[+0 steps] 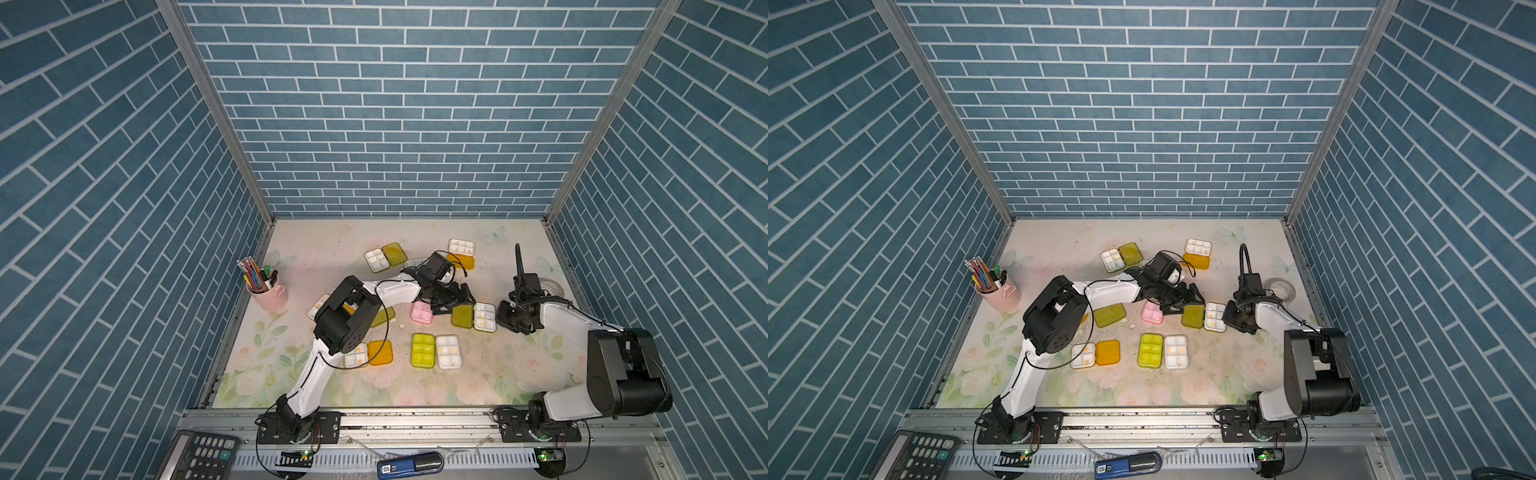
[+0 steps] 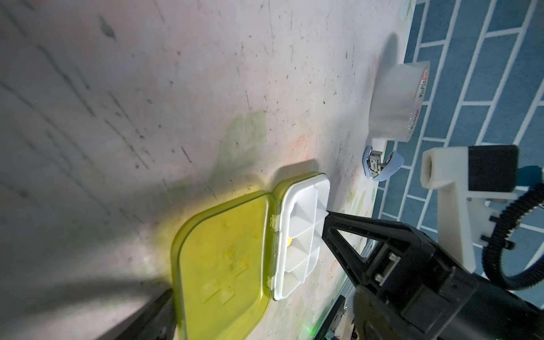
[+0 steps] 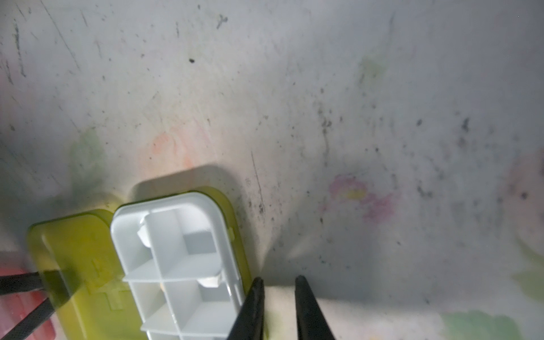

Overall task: Close pillboxes
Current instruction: Close the lid on the pillbox.

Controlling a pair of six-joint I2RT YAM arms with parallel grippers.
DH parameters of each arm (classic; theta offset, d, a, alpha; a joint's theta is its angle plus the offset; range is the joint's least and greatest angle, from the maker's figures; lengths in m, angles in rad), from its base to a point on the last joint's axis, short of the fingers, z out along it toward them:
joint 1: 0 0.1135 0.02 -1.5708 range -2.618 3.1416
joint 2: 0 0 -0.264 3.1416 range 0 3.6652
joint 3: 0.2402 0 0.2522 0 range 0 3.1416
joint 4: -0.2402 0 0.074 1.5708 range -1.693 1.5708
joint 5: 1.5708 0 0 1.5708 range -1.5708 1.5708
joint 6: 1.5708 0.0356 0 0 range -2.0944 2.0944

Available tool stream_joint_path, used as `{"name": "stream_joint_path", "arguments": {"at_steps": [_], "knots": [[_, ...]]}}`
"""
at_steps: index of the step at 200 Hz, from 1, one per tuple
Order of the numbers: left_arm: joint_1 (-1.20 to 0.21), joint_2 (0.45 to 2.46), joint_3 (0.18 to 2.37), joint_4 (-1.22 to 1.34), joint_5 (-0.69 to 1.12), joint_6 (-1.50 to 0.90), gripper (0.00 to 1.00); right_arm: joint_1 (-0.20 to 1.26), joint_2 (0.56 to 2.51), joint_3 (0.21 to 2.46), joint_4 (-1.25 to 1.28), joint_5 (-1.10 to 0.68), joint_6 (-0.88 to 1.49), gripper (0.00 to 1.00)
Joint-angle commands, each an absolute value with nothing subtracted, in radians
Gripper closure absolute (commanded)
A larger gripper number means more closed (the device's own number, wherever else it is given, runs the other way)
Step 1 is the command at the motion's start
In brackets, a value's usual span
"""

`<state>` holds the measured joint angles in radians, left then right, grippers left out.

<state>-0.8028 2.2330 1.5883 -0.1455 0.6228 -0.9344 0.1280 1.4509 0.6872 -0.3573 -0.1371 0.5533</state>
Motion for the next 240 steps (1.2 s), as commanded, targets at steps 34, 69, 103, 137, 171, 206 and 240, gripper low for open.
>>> {"name": "stream_joint_path", "arguments": {"at_steps": [34,69,103,137,171,206,240], "knots": [[-0.819,2.198,1.597,-0.083,0.640,-0.968,0.07,0.130,1.457,0.663,-0.394,-0.176,0.581,0.79],[-0.837,2.188,1.616,-0.081,0.638,-0.974,0.07,0.129,1.449,0.660,-0.389,-0.191,0.587,0.79],[-0.857,2.173,1.640,-0.100,0.630,-0.961,0.07,0.129,1.453,0.658,-0.382,-0.199,0.589,0.79],[-0.879,2.176,1.663,-0.108,0.626,-0.957,0.07,0.129,1.448,0.649,-0.379,-0.196,0.595,0.79],[-0.900,2.198,1.693,-0.103,0.628,-0.966,0.07,0.130,1.420,0.651,-0.403,-0.167,0.606,0.79],[-0.907,2.221,1.699,-0.079,0.632,-0.988,0.07,0.122,1.306,0.683,-0.535,0.000,0.614,0.78],[-0.894,2.194,1.699,-0.100,0.633,-0.963,0.07,0.111,1.204,0.711,-0.616,0.073,0.618,0.74]]}}
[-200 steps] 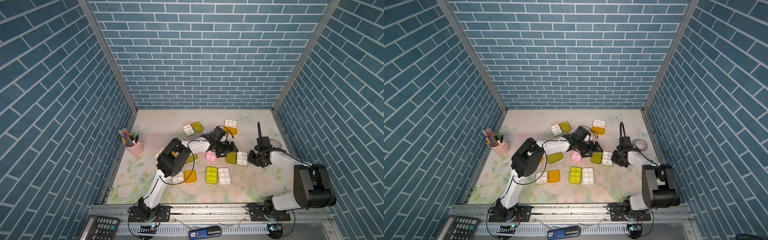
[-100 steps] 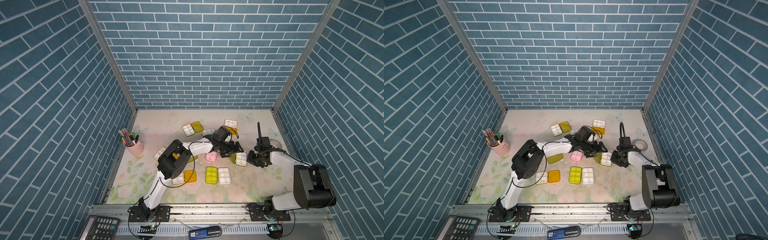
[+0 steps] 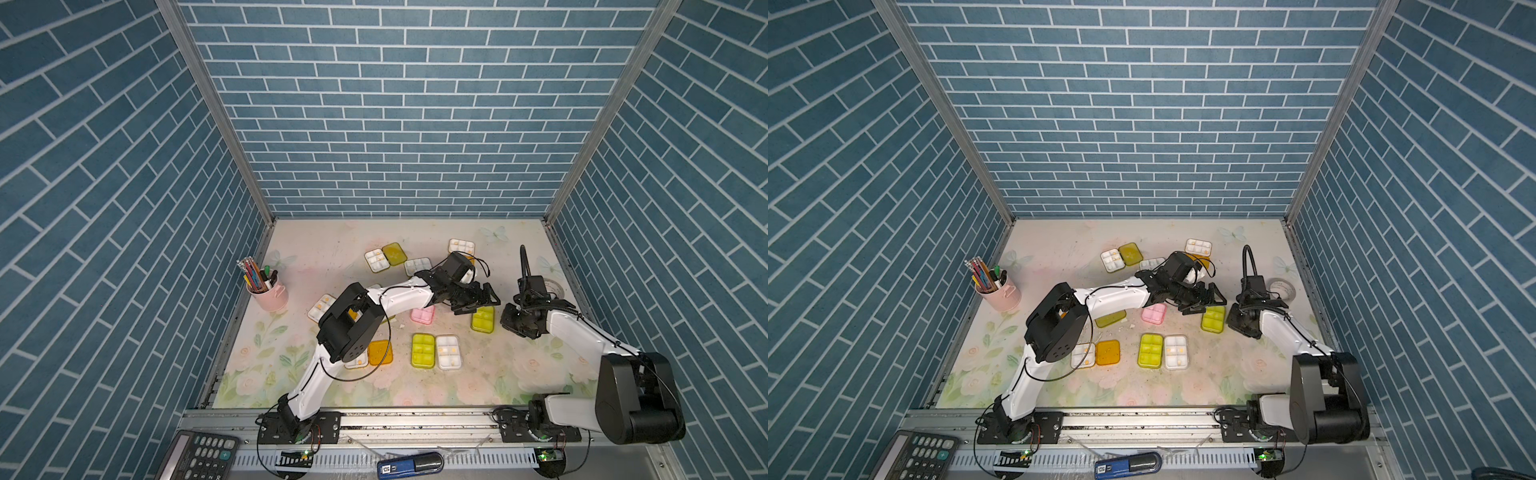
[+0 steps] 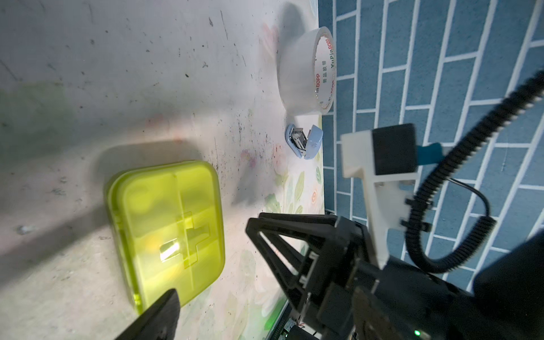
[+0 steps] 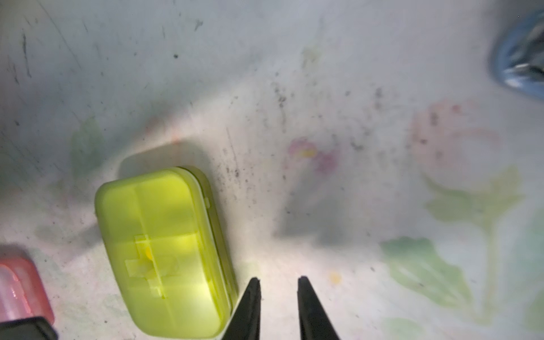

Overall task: Close pillboxes
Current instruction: Close the lid on the pillbox.

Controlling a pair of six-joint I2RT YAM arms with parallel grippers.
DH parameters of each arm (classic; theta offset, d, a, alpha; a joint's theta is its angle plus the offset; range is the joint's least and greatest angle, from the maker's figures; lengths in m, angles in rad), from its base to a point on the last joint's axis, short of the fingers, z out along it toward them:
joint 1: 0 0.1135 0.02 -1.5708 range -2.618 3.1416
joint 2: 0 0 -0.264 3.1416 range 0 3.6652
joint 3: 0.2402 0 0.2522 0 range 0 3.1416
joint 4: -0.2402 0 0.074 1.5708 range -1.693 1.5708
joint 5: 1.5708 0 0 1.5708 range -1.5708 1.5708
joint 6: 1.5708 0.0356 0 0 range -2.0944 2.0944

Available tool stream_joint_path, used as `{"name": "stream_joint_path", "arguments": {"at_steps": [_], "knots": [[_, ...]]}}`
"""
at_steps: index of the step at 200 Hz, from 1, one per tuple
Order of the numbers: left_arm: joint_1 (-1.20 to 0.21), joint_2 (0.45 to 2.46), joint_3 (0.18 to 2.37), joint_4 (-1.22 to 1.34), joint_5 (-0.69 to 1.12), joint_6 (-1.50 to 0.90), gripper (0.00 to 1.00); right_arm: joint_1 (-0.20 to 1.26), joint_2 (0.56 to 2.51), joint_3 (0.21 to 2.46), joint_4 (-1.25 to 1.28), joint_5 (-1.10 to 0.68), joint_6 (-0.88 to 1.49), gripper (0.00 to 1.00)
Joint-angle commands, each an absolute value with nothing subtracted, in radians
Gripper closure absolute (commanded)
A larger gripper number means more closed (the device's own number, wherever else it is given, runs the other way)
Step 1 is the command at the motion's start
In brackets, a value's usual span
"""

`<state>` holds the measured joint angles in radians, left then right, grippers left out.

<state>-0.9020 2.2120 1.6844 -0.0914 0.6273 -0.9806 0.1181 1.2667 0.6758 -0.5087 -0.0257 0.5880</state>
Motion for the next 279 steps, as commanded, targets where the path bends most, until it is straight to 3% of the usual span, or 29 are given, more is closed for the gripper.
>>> {"name": "stream_joint_path", "arguments": {"at_steps": [1,42,118,279], "knots": [[-0.893,2.192,1.699,-0.100,0.634,-0.963,0.07,0.112,1.203,0.711,-0.616,0.072,0.618,0.74],[-0.828,2.043,1.622,-0.176,0.618,-0.845,0.07,0.121,1.273,0.772,-0.610,-0.136,0.536,0.69],[-0.629,1.743,1.342,-0.289,0.563,-0.702,0.05,0.190,1.479,0.906,-0.674,-0.124,0.476,0.64],[-0.572,1.669,1.219,-0.183,0.713,-0.714,0.05,0.209,1.490,0.856,-0.713,-0.035,0.498,0.67]]}}
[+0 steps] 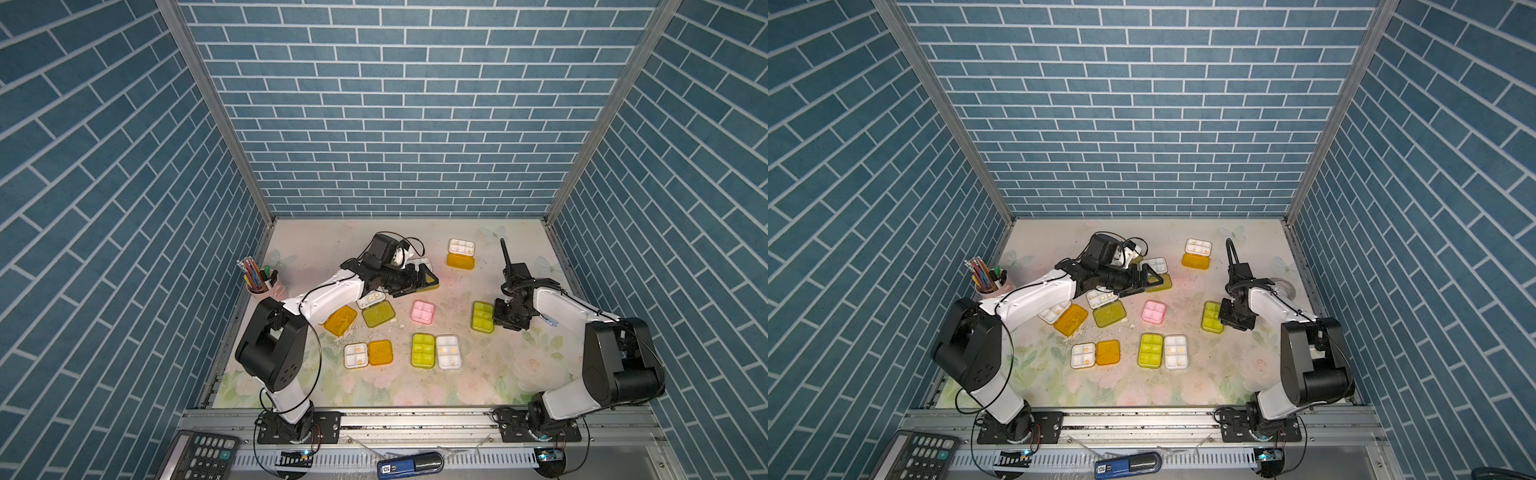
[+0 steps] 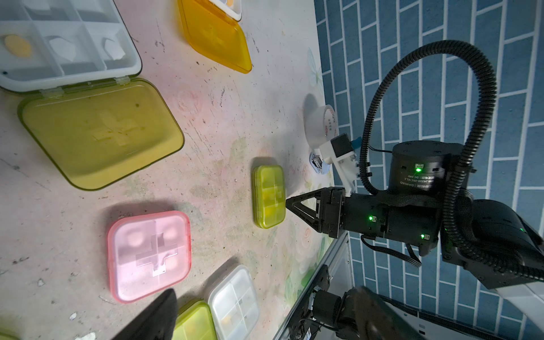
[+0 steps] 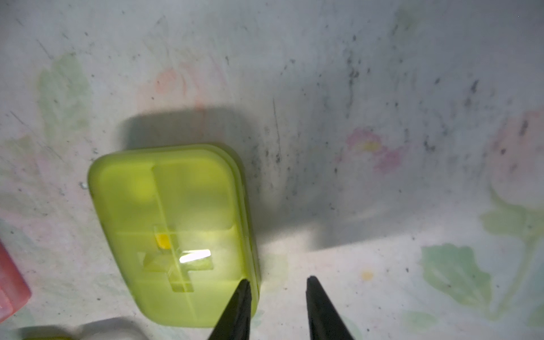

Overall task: Close pillboxes
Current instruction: Close the lid on the pillbox, then move the pillbox to the center of the board.

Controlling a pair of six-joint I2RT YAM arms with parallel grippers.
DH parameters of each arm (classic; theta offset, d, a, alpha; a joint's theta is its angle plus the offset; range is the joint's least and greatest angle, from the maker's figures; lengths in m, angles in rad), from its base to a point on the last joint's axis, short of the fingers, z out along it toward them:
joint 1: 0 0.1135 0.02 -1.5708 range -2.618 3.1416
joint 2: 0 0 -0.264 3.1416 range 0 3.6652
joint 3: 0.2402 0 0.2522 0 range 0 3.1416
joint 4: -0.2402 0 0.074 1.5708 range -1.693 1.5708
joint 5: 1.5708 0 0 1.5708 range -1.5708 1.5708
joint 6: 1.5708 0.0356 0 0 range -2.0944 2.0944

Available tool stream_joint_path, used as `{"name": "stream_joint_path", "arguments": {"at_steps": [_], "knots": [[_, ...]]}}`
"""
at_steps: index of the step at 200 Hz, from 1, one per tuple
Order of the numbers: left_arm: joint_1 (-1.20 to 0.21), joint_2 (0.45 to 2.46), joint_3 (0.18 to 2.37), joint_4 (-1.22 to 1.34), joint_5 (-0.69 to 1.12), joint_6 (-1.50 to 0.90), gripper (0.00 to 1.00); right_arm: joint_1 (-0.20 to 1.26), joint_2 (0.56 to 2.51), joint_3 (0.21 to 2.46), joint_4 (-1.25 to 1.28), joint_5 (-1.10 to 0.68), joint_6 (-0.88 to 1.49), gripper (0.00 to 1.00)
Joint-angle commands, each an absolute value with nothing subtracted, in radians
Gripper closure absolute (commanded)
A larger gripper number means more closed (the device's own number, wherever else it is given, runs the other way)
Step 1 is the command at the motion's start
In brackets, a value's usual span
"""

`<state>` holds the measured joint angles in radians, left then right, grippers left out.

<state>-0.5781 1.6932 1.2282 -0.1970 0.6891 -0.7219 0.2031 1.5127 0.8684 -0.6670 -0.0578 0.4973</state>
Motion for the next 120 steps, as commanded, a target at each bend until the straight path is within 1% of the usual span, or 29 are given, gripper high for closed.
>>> {"name": "stream_joint_path", "arguments": {"at_steps": [1,12,17,45,49,55,63,82,120], "knots": [[-0.572,1.669,1.219,-0.183,0.713,-0.715,0.05,0.209,1.490,0.856,-0.713,-0.035,0.498,0.67],[-0.571,1.670,1.220,-0.178,0.716,-0.715,0.05,0.212,1.473,0.872,-0.715,-0.055,0.504,0.67],[-0.571,1.669,1.219,-0.178,0.716,-0.716,0.05,0.214,1.468,0.884,-0.720,-0.055,0.507,0.65],[-0.568,1.669,1.216,-0.177,0.715,-0.718,0.05,0.249,1.486,0.951,-0.718,-0.049,0.510,0.41],[-0.568,1.669,1.215,-0.177,0.715,-0.718,0.05,0.254,1.494,0.961,-0.717,-0.052,0.509,0.36],[-0.567,1.670,1.215,-0.177,0.715,-0.721,0.05,0.264,1.513,0.978,-0.717,-0.050,0.506,0.31],[-0.566,1.668,1.213,-0.177,0.715,-0.719,0.05,0.273,1.531,0.997,-0.715,-0.049,0.498,0.28],[-0.565,1.659,1.209,-0.176,0.707,-0.715,0.05,0.289,1.587,1.044,-0.715,-0.047,0.484,0.20],[-0.549,1.670,1.203,-0.164,0.712,-0.731,0.05,0.303,1.681,1.115,-0.724,-0.055,0.477,0.14]]}}
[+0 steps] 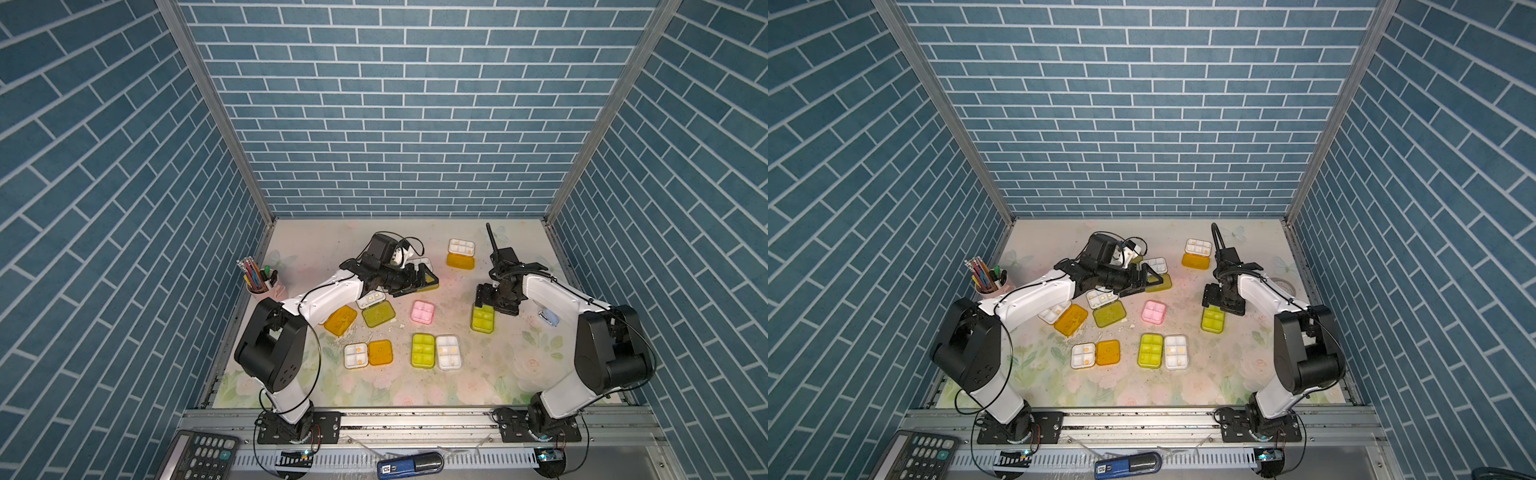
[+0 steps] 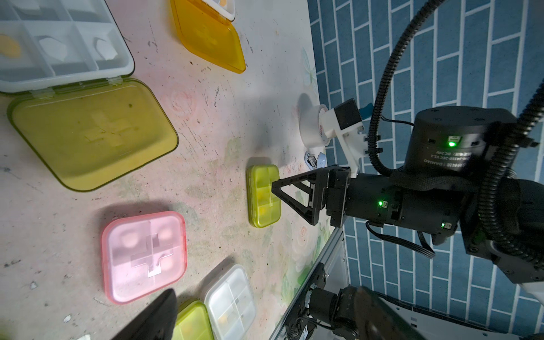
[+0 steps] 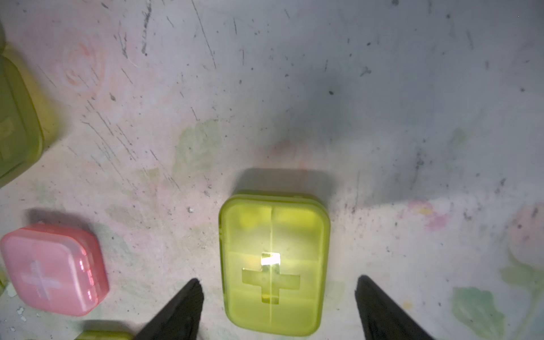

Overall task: Close pillboxes
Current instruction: Move the pillbox to the center of the board.

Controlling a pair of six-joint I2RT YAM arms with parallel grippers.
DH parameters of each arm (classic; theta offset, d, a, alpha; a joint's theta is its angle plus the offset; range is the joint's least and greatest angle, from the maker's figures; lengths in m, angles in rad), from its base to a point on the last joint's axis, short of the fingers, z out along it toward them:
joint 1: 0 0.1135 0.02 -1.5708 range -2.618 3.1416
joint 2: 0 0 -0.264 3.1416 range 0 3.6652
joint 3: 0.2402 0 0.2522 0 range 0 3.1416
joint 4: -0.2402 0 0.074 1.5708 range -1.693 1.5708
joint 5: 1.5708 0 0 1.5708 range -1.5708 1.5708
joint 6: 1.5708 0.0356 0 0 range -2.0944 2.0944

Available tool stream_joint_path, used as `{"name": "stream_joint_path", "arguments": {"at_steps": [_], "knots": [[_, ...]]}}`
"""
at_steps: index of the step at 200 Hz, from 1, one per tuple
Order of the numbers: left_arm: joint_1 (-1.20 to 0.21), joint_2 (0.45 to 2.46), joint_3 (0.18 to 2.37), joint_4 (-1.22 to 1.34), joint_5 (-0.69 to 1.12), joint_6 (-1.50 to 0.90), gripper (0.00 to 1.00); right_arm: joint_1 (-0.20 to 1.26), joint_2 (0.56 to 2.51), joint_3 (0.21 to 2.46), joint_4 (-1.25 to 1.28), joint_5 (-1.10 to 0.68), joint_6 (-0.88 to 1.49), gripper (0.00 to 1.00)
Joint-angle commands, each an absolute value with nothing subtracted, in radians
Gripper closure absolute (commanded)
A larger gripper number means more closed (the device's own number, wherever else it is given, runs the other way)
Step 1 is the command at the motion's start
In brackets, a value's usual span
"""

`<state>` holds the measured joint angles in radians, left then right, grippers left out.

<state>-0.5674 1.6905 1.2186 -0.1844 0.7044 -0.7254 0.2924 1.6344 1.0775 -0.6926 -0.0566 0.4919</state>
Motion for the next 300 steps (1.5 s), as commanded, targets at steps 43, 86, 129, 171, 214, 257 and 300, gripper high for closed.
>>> {"name": "stream_joint_path", "arguments": {"at_steps": [43,86,129,171,214,257,300], "knots": [[-0.546,1.671,1.193,-0.137,0.729,-0.753,0.05,0.340,1.752,1.131,-0.747,-0.032,0.469,0.12],[-0.541,1.670,1.193,-0.137,0.728,-0.753,0.05,0.354,1.777,1.140,-0.758,0.006,0.485,0.32],[-0.537,1.675,1.193,-0.134,0.730,-0.755,0.05,0.377,1.701,1.078,-0.724,-0.026,0.470,0.41],[-0.537,1.688,1.193,-0.123,0.736,-0.769,0.05,0.416,1.571,0.934,-0.705,-0.066,0.508,0.41],[-0.537,1.681,1.178,-0.090,0.742,-0.792,0.05,0.489,1.425,0.800,-0.677,-0.082,0.584,0.41],[-0.538,1.672,1.162,-0.059,0.739,-0.808,0.05,0.576,1.390,0.747,-0.631,-0.081,0.651,0.40],[-0.537,1.667,1.151,-0.043,0.736,-0.812,0.05,0.604,1.428,0.741,-0.621,-0.061,0.661,0.34]]}}
